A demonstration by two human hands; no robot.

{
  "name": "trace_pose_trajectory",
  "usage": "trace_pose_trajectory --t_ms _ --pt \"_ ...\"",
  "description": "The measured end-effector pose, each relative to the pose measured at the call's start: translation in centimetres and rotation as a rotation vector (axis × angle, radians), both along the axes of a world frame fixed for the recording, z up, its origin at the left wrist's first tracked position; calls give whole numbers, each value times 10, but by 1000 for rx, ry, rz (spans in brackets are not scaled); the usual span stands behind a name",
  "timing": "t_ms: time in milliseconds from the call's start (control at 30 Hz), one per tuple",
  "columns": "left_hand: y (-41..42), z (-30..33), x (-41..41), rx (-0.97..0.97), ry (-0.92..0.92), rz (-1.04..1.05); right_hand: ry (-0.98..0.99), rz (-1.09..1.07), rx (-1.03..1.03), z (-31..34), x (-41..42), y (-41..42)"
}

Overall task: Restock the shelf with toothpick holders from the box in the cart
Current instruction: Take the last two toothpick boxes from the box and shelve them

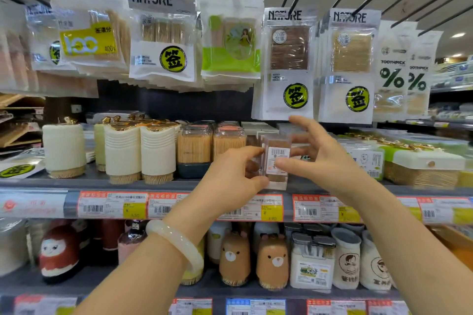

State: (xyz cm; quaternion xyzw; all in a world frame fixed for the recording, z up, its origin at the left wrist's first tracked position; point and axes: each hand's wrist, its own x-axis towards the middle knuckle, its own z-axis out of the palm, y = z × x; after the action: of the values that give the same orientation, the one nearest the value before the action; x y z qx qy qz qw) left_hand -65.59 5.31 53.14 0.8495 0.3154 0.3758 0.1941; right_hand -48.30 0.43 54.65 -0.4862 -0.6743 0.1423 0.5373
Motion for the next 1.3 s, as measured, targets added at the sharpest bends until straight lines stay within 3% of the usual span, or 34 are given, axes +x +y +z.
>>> trace_pose_trajectory --t_ms 167,333,533,700,833,1067,1167,1300 --pt "0 -1 1 -21 -34 50 -177 -71 99 7 4 -1" --pt "-5 1 3 10 -15 56 -301 -117 49 -2 3 -3" --pt "-7 0 2 -40 -35 60 -255 -251 152 3 6 -4" --pt "-8 0 2 -59 -44 51 -145 -205 -45 6 34 -22" --pt "-7 -1 3 -52 -19 51 -374 -207 -224 3 41 -24" --pt "-7 1 0 -38 -34 37 -575 -239 -152 5 33 -16" --pt "-9 0 -2 -38 -68 -1 -509 -190 -121 2 34 -15" --pt "-11 -1 -2 -61 -149 -58 -181 -33 -60 -4 28 -16"
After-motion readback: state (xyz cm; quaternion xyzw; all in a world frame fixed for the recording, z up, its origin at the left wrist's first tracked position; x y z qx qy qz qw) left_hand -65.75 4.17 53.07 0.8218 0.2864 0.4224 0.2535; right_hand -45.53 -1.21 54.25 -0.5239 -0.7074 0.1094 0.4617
